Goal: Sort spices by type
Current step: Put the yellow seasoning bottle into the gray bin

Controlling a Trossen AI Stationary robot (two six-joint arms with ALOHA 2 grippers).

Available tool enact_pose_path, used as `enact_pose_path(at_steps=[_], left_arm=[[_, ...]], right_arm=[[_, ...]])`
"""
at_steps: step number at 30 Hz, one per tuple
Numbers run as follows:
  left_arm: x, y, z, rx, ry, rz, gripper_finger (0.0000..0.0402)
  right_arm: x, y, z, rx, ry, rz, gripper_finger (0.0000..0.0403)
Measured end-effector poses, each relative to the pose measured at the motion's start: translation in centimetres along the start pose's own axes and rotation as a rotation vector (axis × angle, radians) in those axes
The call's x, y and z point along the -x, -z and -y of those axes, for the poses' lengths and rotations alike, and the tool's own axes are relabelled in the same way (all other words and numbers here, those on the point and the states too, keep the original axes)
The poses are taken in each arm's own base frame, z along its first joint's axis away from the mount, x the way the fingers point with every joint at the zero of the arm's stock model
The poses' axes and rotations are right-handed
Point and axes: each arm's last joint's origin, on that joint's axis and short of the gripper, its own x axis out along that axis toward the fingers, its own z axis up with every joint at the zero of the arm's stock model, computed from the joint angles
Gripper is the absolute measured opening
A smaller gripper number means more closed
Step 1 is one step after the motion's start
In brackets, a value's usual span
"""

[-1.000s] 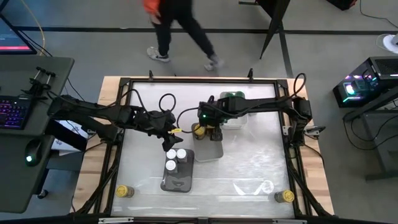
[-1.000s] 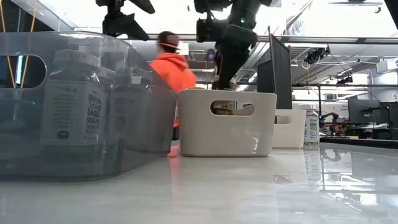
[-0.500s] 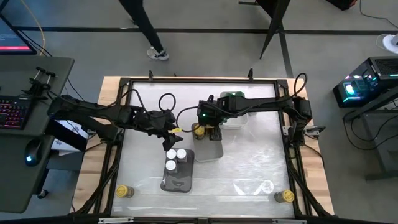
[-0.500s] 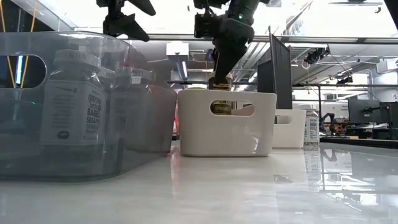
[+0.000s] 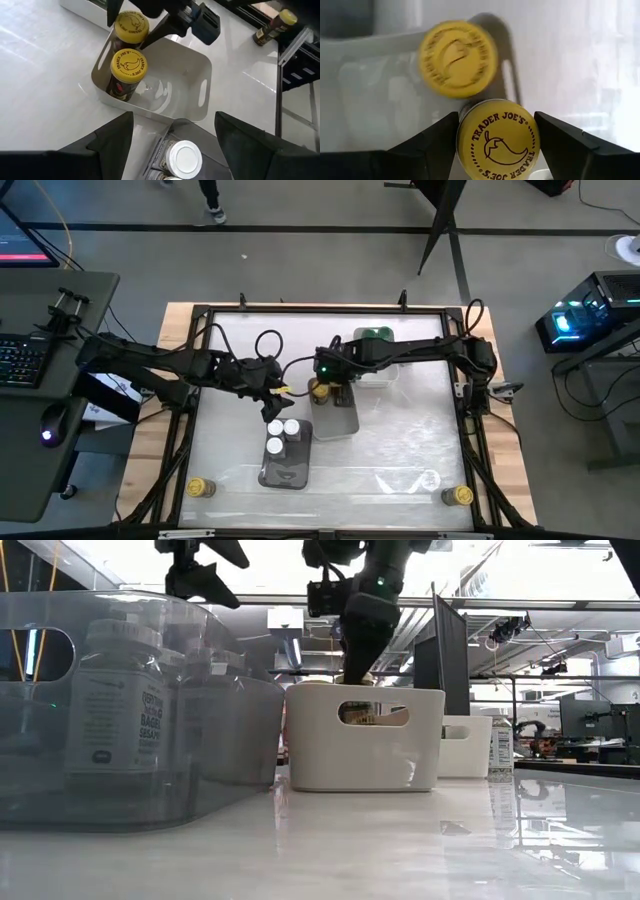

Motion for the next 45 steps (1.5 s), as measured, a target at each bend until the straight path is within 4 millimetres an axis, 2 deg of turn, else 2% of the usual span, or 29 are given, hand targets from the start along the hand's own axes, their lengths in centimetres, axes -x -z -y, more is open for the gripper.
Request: enact_pose_path(at_steps=[6, 15, 19, 26, 38, 41, 45], left_arm=[[0.01, 0.02, -0.06, -0.001, -0.014, 0.002, 0.0266], [0.01, 0.03, -0.07, -0.001, -0.014, 0.001, 0.0266], [0.01, 0.03, -0.07, -0.001, -0.014, 0.001, 0.0266], [0.01, 0.03, -0.06, -0.001, -0.014, 0.002, 0.0266], [0.01, 0.02, -0.06, 0.006, -0.014, 0.002, 0.0266], [0.01, 0.02, -0.06, 0.006, -0.014, 0.002, 0.0266], [0.01, 0.03, -0.06, 0.006, -0.014, 0.002, 0.0266]], right_arm=[[0.11, 0.48, 0.02, -0.034, 0.019, -0.048, 0.0252], [0.14, 0.44, -0.45, 0.037, -0.094, -0.037, 0.0252], [0.13, 0.34, -0.44, 0.028, -0.094, -0.027, 0.0252], [0.13, 0.21, -0.43, 0.138, -0.092, -0.008, 0.0252], [0.13, 0.18, -0.29, 0.159, -0.047, -0.010, 0.0254], [0.17, 0.17, -0.28, 0.158, -0.045, -0.009, 0.0267], [0.17, 0.17, -0.27, 0.177, -0.040, -0.010, 0.0306]])
